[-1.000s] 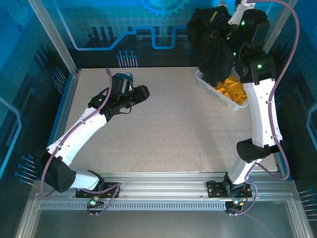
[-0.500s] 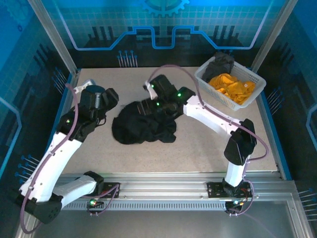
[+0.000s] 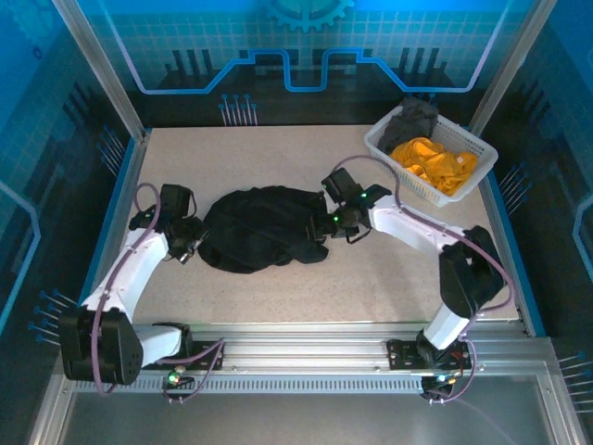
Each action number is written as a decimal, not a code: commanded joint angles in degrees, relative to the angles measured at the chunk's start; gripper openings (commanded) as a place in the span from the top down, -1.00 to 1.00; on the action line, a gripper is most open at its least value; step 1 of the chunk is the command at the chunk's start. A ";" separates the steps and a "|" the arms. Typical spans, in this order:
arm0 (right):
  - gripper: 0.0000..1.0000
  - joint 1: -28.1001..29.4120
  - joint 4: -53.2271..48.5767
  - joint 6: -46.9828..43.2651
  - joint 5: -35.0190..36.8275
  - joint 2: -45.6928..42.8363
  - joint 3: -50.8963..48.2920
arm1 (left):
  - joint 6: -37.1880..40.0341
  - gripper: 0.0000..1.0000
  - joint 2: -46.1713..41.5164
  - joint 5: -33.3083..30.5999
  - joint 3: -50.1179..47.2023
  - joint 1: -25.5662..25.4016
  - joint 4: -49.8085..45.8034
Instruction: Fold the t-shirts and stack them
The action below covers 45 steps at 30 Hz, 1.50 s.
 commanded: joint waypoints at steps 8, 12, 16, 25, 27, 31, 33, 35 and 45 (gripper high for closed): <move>-0.30 3.83 2.24 2.57 -4.60 10.29 6.72 | -7.38 -0.07 3.20 4.94 -3.86 0.91 3.04; -0.28 5.86 1.43 2.04 -4.51 12.52 7.54 | -7.57 -0.02 1.34 3.66 -6.02 2.67 2.37; 0.65 6.16 -0.87 2.54 -1.39 13.21 8.50 | -7.04 0.02 0.50 3.76 -7.25 4.57 2.56; 1.00 0.18 -13.05 -1.08 13.00 -6.81 15.67 | -3.80 0.12 0.31 2.36 -5.57 4.80 3.02; 1.00 -3.05 -15.21 -2.29 12.29 -9.50 17.86 | -3.09 0.13 0.40 3.32 -5.69 4.80 4.75; 1.00 -10.62 -17.01 -3.91 10.24 -11.34 20.26 | 0.04 0.08 1.12 7.28 -5.76 4.63 10.73; 1.00 -13.49 -16.10 -4.53 10.51 -10.77 20.40 | 1.79 0.05 2.20 9.01 -5.38 4.08 12.97; 1.00 -16.02 -14.67 -4.49 10.11 -9.18 20.39 | 3.60 0.02 3.51 10.82 -5.00 3.41 14.92; 0.72 -19.46 -23.90 -2.85 12.60 7.01 29.95 | 11.96 -0.19 11.92 8.18 -0.42 -4.32 12.01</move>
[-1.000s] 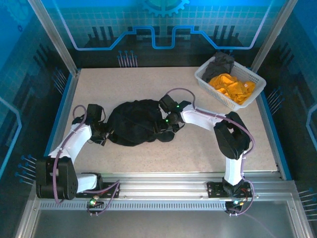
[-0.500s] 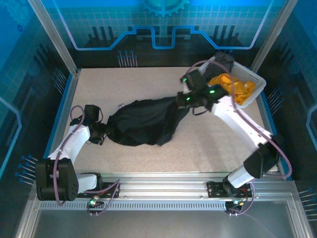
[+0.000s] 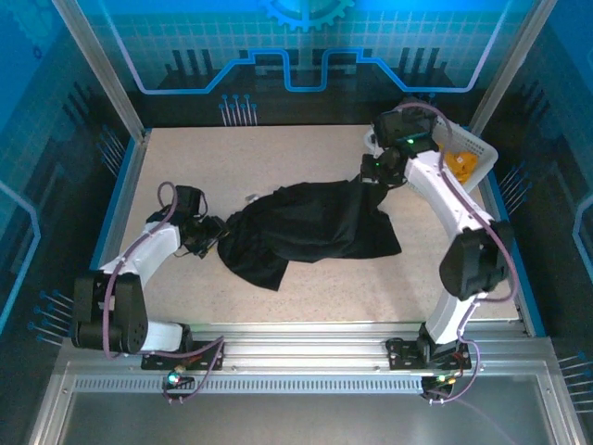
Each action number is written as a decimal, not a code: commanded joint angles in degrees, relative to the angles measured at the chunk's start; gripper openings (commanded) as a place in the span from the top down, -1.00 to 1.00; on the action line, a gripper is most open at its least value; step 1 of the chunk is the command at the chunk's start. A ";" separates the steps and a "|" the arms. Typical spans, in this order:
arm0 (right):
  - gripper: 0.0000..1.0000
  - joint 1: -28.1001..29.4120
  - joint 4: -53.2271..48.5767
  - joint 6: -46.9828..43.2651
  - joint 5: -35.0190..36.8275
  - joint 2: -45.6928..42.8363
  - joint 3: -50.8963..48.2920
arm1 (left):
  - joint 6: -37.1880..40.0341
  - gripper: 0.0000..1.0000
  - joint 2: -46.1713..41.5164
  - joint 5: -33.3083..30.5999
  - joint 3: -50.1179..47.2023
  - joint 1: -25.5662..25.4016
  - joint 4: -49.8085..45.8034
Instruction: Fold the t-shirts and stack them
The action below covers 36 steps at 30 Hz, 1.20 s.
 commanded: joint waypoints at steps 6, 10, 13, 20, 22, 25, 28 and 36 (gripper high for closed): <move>-0.07 -1.04 -6.16 2.52 9.01 -3.15 -1.03 | 5.10 -0.27 3.19 -3.68 3.26 -3.76 -4.94; -0.22 -0.59 -2.86 4.78 9.41 -11.67 -12.11 | 5.50 -0.32 3.61 -6.29 5.64 -3.76 -4.55; -0.21 -0.05 0.31 6.61 4.45 -17.00 -23.14 | 6.60 -0.35 6.55 -6.74 8.99 -3.67 -3.33; -0.21 -0.65 8.40 10.68 -7.72 -21.68 -42.70 | 8.77 -0.25 15.86 -10.99 16.42 -3.76 -9.27; -0.21 -0.93 9.46 11.24 -8.28 -21.09 -44.88 | 9.55 -0.20 15.65 -13.09 15.84 -3.47 -9.24; -0.21 -1.77 10.93 12.01 -8.89 -20.58 -46.46 | 10.62 -0.11 14.63 -12.61 14.48 -2.88 -6.83; -0.21 -3.38 12.11 12.21 -9.15 -18.74 -46.76 | 11.03 0.03 16.03 -11.63 14.98 -2.36 -6.58; -0.21 -5.85 15.14 11.52 -10.95 -7.80 -42.46 | 10.58 -0.01 21.28 -7.69 14.15 -2.44 -5.45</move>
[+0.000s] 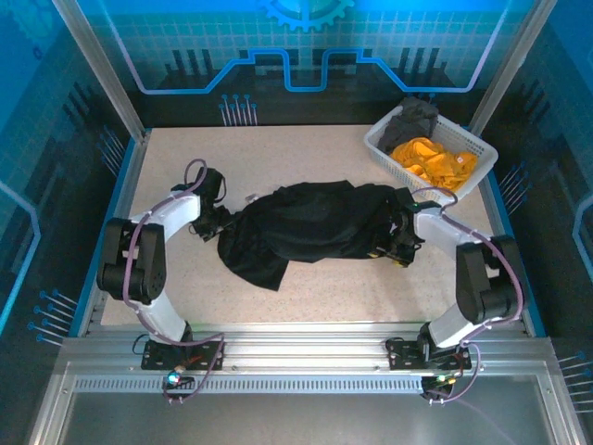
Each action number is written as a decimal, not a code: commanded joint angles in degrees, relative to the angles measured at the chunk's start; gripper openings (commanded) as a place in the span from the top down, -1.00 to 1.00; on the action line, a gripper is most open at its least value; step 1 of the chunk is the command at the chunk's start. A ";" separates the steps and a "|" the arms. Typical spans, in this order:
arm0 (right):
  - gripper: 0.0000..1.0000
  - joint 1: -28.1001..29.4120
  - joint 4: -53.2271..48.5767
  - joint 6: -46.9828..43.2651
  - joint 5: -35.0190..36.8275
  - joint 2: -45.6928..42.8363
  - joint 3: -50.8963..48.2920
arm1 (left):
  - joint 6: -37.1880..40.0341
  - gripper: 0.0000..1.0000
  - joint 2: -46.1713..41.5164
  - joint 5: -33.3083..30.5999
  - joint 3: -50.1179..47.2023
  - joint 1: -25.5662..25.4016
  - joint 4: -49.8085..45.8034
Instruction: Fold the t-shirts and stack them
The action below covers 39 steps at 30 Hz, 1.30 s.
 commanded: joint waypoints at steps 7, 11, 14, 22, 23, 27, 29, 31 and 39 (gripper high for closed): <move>0.56 -0.82 1.05 0.39 1.84 8.51 8.32 | 0.08 0.86 3.49 4.06 0.00 0.25 5.19; 1.00 -1.58 -2.80 0.36 8.52 4.89 11.95 | -1.33 1.00 -0.79 2.08 0.95 0.53 4.15; 1.00 -3.35 -7.82 1.34 15.19 0.55 14.27 | -2.96 1.00 -5.09 1.15 0.96 1.07 2.26; 1.00 -15.53 -11.40 -1.87 18.23 -8.46 11.25 | -9.98 1.00 -14.99 5.46 -5.83 1.61 -0.06; 1.00 -16.67 -11.39 -2.54 18.05 -8.45 10.93 | -10.62 0.88 -15.68 6.95 -7.17 1.65 0.72; 1.00 -19.84 -11.04 -4.71 16.40 -6.22 10.19 | -10.96 0.08 -16.49 6.67 -9.61 1.93 0.07; 1.00 -19.81 -10.67 -5.75 15.17 -4.78 10.25 | -9.96 0.04 -16.56 7.10 -10.07 2.22 0.29; 1.00 -19.84 -11.04 -6.16 14.86 -3.48 10.61 | -8.62 0.03 -17.01 7.61 -10.48 2.22 0.91; 1.00 -19.84 -10.95 -7.61 14.37 -3.13 11.09 | -9.34 0.14 -20.29 13.06 -15.64 -0.09 1.62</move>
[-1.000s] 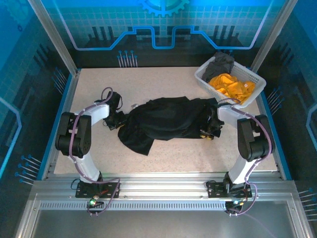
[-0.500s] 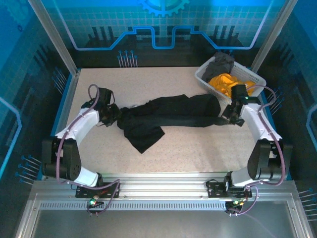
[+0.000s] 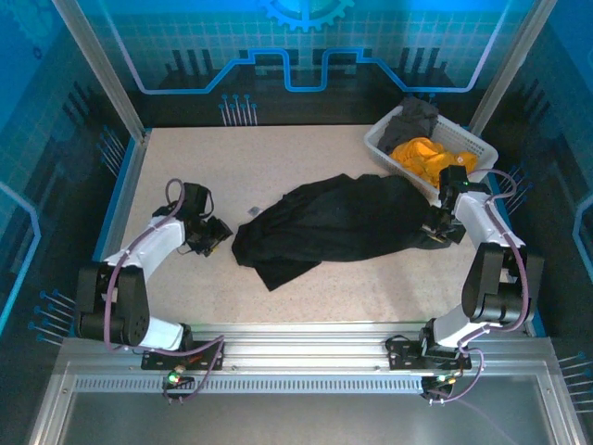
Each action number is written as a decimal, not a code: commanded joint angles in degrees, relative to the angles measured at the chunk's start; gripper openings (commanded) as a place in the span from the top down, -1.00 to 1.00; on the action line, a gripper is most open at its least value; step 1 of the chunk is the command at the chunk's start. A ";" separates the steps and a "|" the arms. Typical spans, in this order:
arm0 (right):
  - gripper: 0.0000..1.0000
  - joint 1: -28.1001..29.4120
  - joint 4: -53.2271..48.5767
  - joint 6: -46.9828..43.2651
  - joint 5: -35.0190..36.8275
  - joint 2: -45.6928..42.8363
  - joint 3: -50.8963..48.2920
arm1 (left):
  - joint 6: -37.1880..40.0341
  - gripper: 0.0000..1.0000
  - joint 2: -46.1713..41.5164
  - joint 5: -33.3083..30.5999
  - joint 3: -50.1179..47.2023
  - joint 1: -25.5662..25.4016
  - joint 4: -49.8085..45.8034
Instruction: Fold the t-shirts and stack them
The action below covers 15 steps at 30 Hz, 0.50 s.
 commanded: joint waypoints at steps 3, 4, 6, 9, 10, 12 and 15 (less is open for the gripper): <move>1.00 -0.30 -1.12 -1.32 -2.09 0.45 -0.02 | -0.70 0.14 -3.01 3.29 -4.08 -4.04 -0.56; 1.00 -0.09 -0.95 -1.21 -2.36 0.54 -0.11 | -0.79 0.14 -2.92 2.93 -4.68 -4.63 -0.05; 1.00 0.27 -0.68 -1.10 -2.77 0.89 -0.29 | -0.88 0.13 -2.11 2.77 -5.51 -4.86 1.74; 1.00 0.95 -0.42 -0.90 -3.12 1.33 -0.59 | 0.46 0.10 -0.07 1.71 -5.46 -4.93 6.50; 1.00 1.07 -0.33 -0.90 -3.13 1.38 -0.72 | 1.01 0.10 1.08 1.52 -5.31 -4.94 8.29; 1.00 1.11 -0.24 -0.83 -3.18 1.42 -0.87 | 1.82 0.13 3.96 1.49 -4.22 -4.93 10.51; 1.00 1.11 -0.26 -0.75 -3.31 1.34 -0.81 | 2.55 0.32 8.55 2.12 -2.40 -4.96 13.20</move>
